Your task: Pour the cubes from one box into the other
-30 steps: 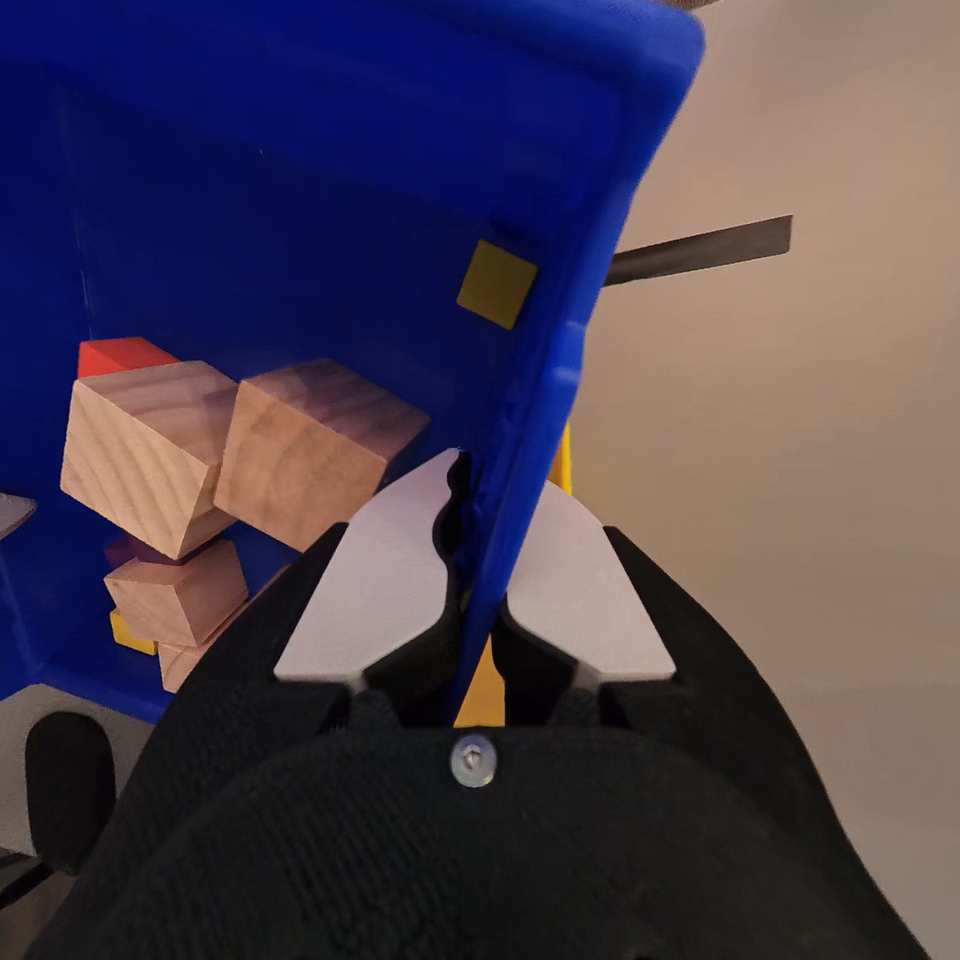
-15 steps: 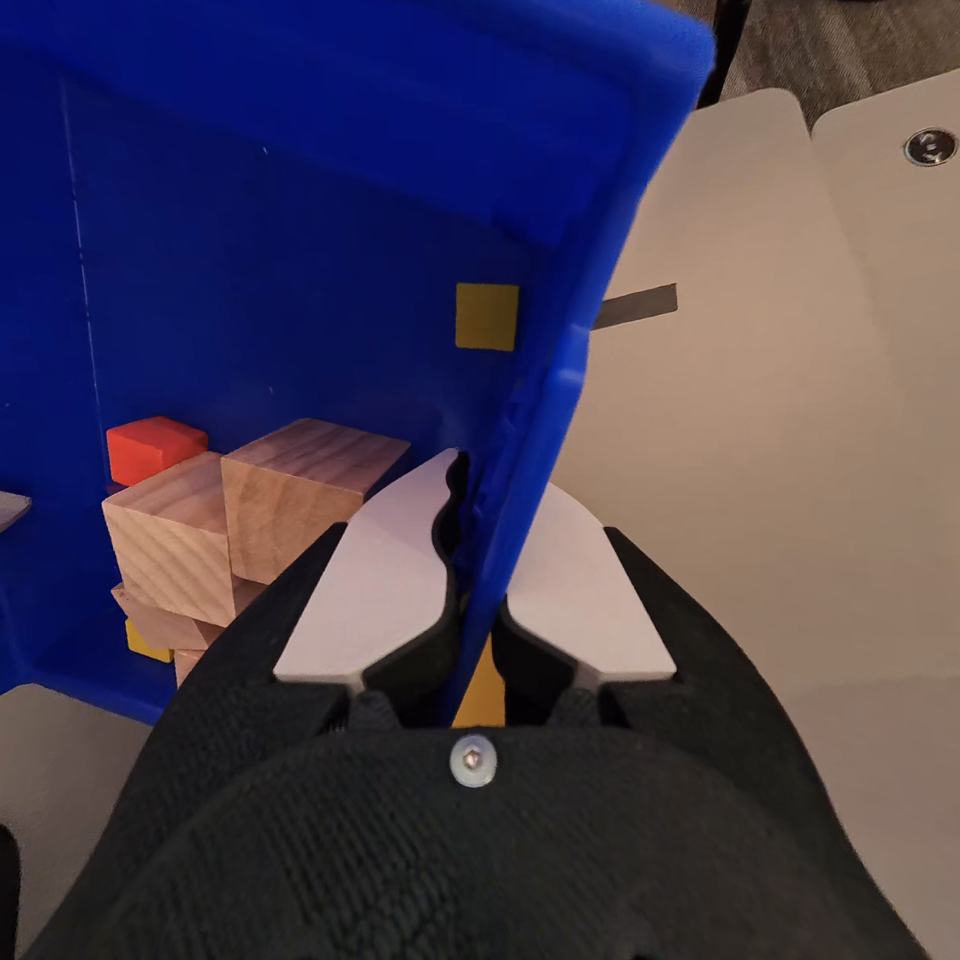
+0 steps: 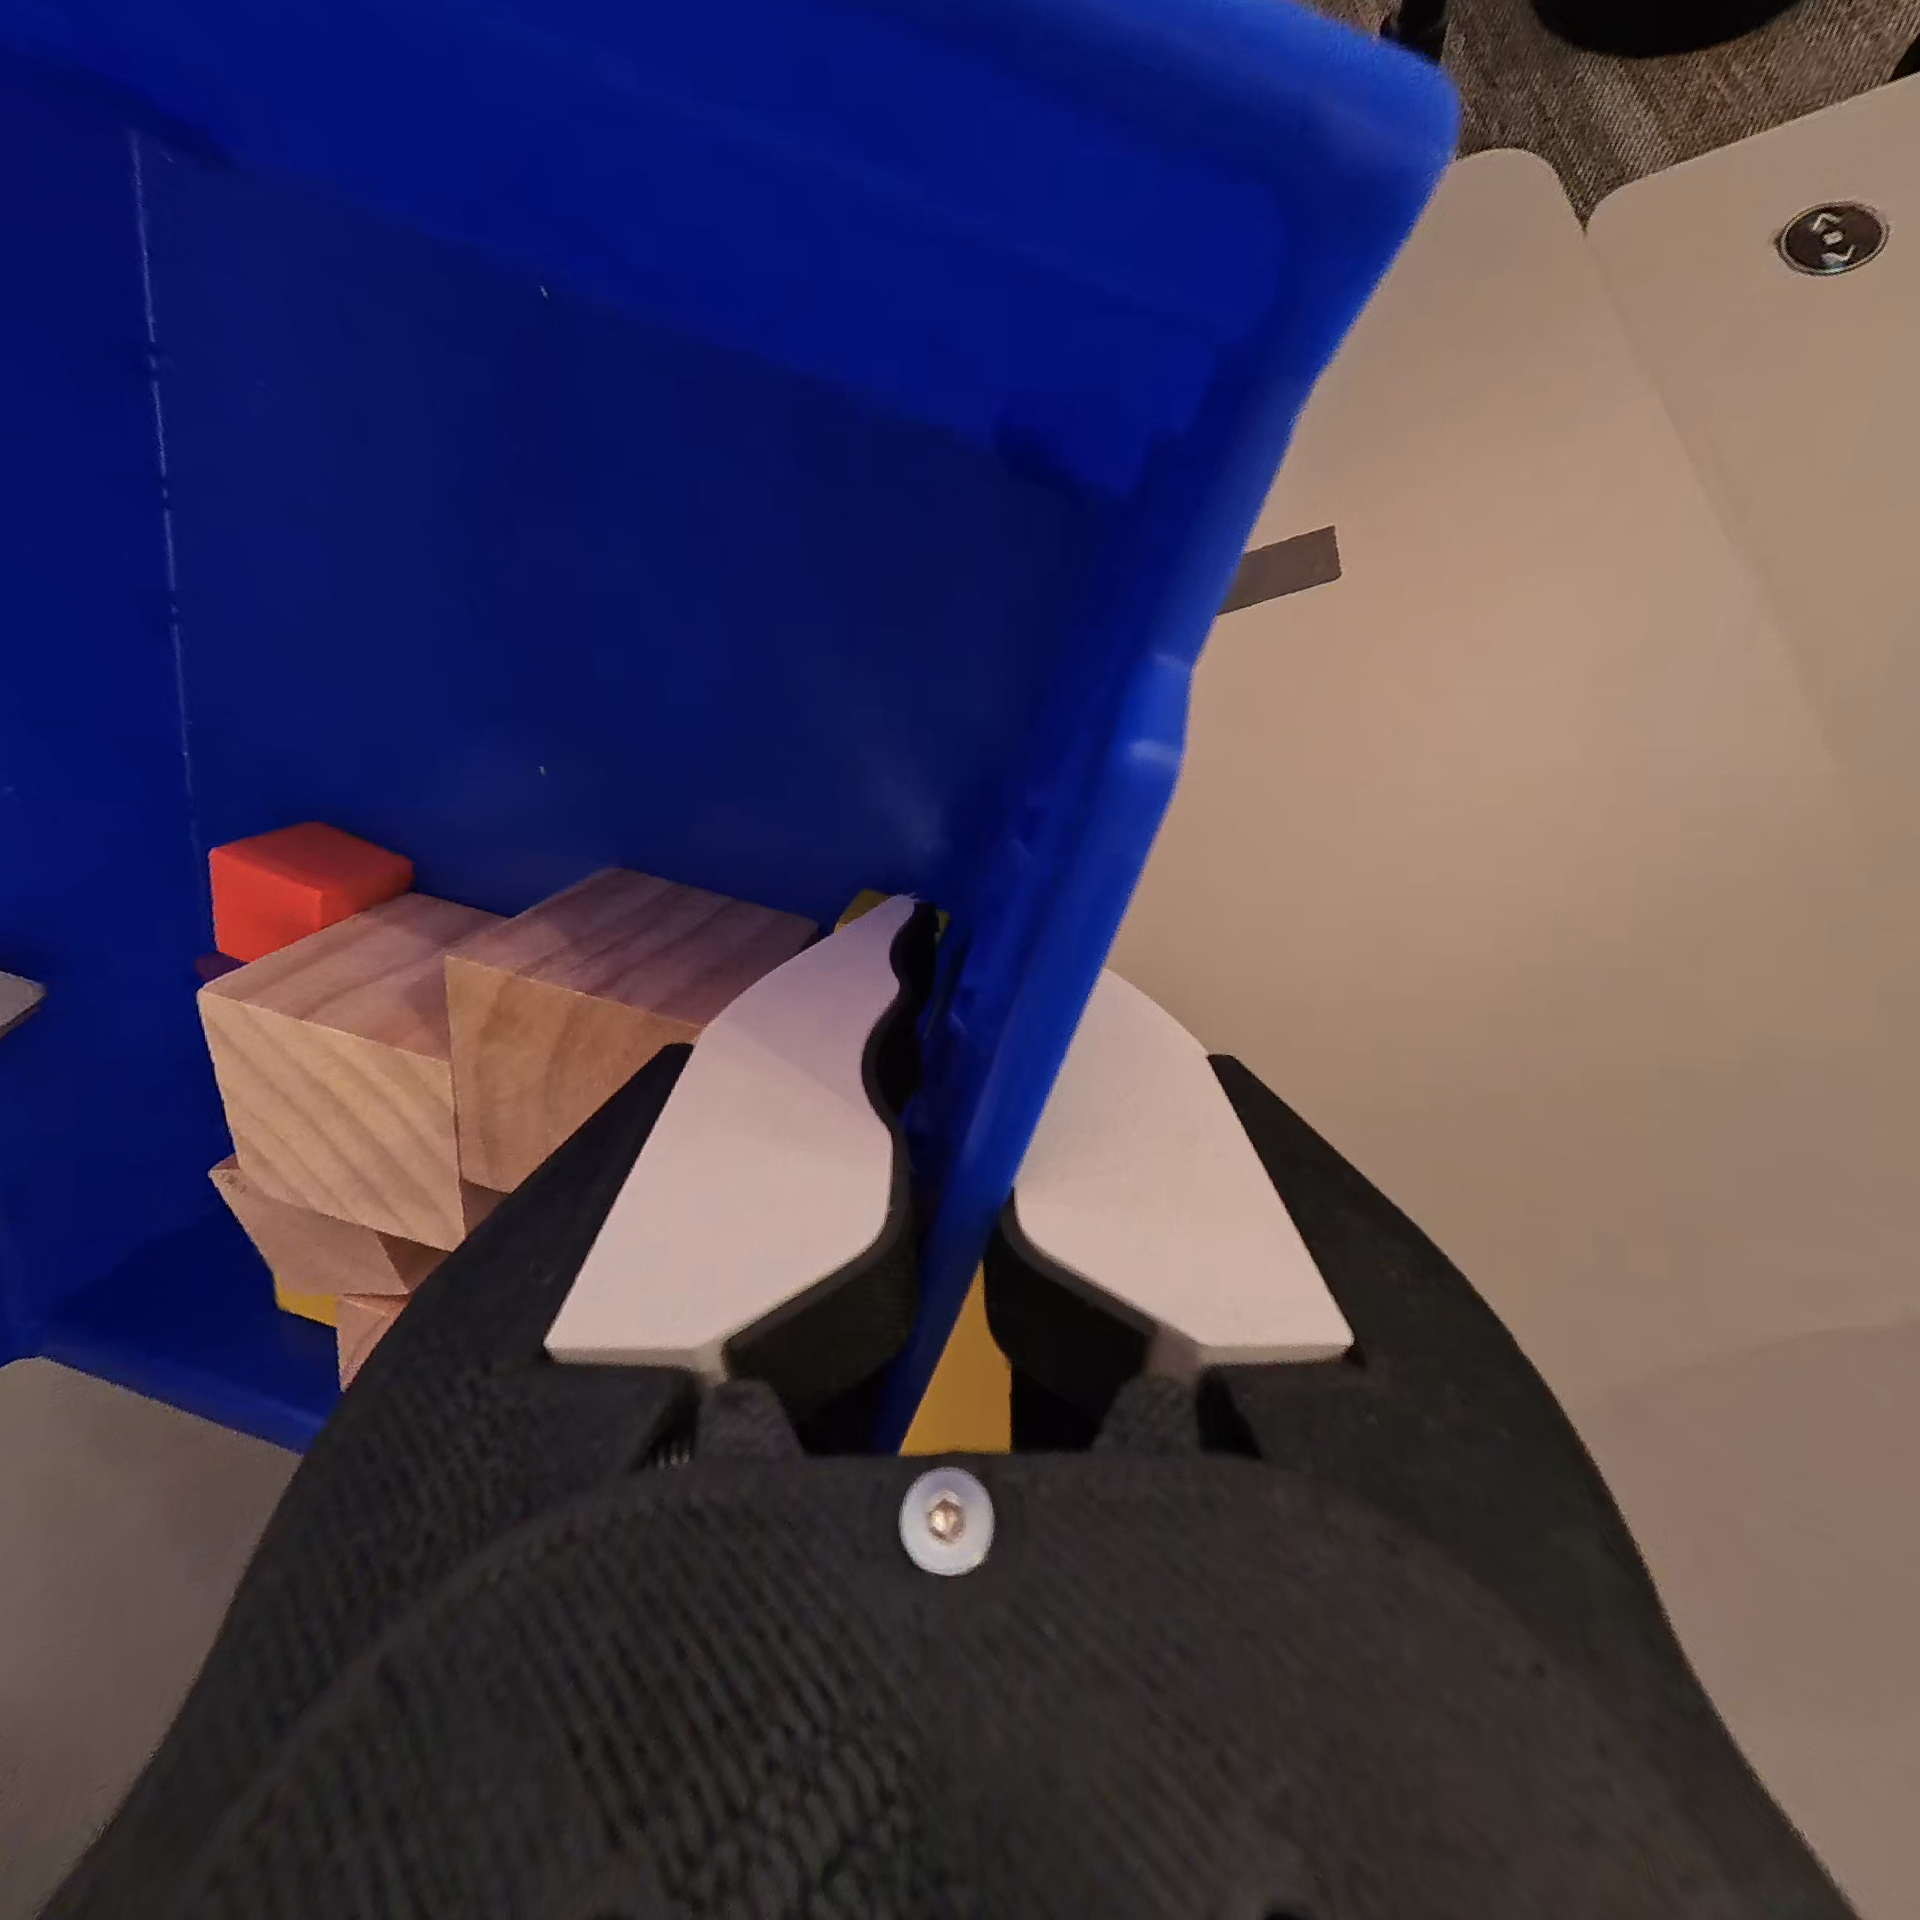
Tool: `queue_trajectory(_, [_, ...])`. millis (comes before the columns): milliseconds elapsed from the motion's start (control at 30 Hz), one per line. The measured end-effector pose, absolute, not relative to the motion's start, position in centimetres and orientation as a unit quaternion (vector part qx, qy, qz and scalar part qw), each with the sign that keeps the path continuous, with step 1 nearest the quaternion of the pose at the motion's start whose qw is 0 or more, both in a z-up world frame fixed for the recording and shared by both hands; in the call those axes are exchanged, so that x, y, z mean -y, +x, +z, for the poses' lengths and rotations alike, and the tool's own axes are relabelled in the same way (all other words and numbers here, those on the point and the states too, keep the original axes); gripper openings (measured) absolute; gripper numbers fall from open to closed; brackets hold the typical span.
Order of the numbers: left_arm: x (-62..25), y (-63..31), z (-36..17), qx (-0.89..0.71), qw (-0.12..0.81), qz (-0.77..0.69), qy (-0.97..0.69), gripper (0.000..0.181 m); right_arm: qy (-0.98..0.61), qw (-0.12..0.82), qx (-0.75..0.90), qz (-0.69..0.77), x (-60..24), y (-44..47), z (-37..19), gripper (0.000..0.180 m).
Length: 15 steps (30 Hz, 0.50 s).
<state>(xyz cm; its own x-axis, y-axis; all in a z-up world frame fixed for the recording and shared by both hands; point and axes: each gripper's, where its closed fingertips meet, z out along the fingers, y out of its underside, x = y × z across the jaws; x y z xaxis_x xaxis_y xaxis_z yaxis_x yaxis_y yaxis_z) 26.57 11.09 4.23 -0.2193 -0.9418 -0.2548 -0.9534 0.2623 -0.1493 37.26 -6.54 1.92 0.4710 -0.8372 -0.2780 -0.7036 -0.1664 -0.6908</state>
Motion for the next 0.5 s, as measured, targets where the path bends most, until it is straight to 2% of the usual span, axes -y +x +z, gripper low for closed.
queue_trajectory(500, [-10.3,28.2,6.3,-0.779,0.244,-0.026,-0.577,0.008,-0.716,0.464,-0.499,-0.153,7.8,38.2,5.1,0.008])
